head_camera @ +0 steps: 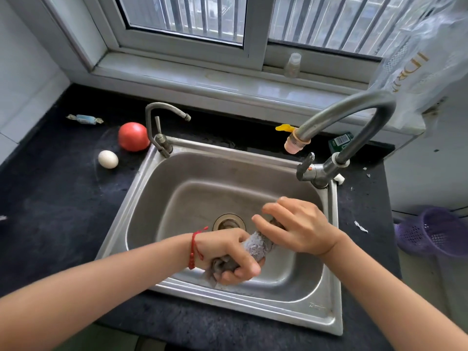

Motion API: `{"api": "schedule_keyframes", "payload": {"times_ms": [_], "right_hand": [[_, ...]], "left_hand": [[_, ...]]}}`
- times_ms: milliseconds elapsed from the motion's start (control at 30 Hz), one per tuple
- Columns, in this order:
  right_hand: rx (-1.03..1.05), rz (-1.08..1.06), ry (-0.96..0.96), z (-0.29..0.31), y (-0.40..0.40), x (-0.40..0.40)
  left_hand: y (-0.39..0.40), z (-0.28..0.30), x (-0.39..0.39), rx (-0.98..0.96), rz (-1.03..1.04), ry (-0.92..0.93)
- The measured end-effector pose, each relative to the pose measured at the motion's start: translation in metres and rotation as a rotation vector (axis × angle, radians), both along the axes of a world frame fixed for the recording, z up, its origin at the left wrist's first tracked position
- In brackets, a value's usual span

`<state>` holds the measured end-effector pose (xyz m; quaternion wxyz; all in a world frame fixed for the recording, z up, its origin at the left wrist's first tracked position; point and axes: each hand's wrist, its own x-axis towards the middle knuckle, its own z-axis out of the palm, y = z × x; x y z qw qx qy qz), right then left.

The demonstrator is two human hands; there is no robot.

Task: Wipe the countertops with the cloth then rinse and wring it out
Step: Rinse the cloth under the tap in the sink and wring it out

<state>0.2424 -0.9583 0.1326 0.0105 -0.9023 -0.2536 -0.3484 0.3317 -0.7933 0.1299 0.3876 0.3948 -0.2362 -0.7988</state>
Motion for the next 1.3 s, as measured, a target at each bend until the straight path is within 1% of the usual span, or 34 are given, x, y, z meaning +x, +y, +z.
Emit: {"api": "schedule_keyframes", "payload": {"times_ms": [67,133,200,233,300,333,367,433,500,533,600,733,900,1033,1167,1300], "right_hand": [[-0.105,-0.061,0.033,-0.009,0.0,0.001],[-0.188,-0.153,0.153,-0.028,0.001,0.003],[-0.248,-0.252,0.359,-0.047,0.006,0.008],[-0.278,-0.3,0.506,-0.054,0.009,0.011],[-0.31,-0.42,0.804,-0.068,0.016,0.021],[-0.308,-0.468,0.878,-0.07,0.018,0.026],[-0.285,-0.495,0.887,-0.075,0.017,0.029],[-0.164,-0.522,1.018,-0.077,0.014,0.034],[-0.045,-0.606,1.186,-0.086,0.011,0.034],[-0.002,-0.639,1.236,-0.089,0.011,0.033],[0.052,-0.692,1.265,-0.09,0.011,0.03],[0.274,-0.758,1.293,-0.096,0.013,0.026],[0.47,-0.777,1.352,-0.102,0.019,0.021],[0.548,-0.761,1.427,-0.102,0.021,0.021],[0.599,-0.743,1.474,-0.097,0.022,0.021],[0.597,-0.737,1.516,-0.093,0.022,0.019]], "left_hand": [[-0.004,-0.005,-0.006,0.051,0.103,-0.39],[-0.008,-0.019,-0.011,0.126,0.203,-0.68],[-0.014,-0.038,-0.012,0.15,0.217,-0.986],[-0.017,-0.046,-0.01,0.132,0.196,-1.125],[-0.023,-0.061,-0.003,0.113,0.119,-1.314],[-0.027,-0.068,0.001,0.122,0.079,-1.373],[-0.03,-0.076,0.004,0.126,0.043,-1.417],[-0.037,-0.089,0.01,0.125,-0.04,-1.495],[-0.044,-0.094,0.011,0.107,-0.142,-1.565],[-0.047,-0.095,0.012,0.097,-0.182,-1.588],[-0.053,-0.095,0.014,0.069,-0.254,-1.628],[-0.058,-0.095,0.019,-0.02,-0.415,-1.701],[-0.056,-0.098,0.021,-0.125,-0.583,-1.769],[-0.053,-0.1,0.021,-0.174,-0.619,-1.78],[-0.051,-0.1,0.018,-0.202,-0.59,-1.785],[-0.047,-0.102,0.015,-0.206,-0.545,-1.796]]}}
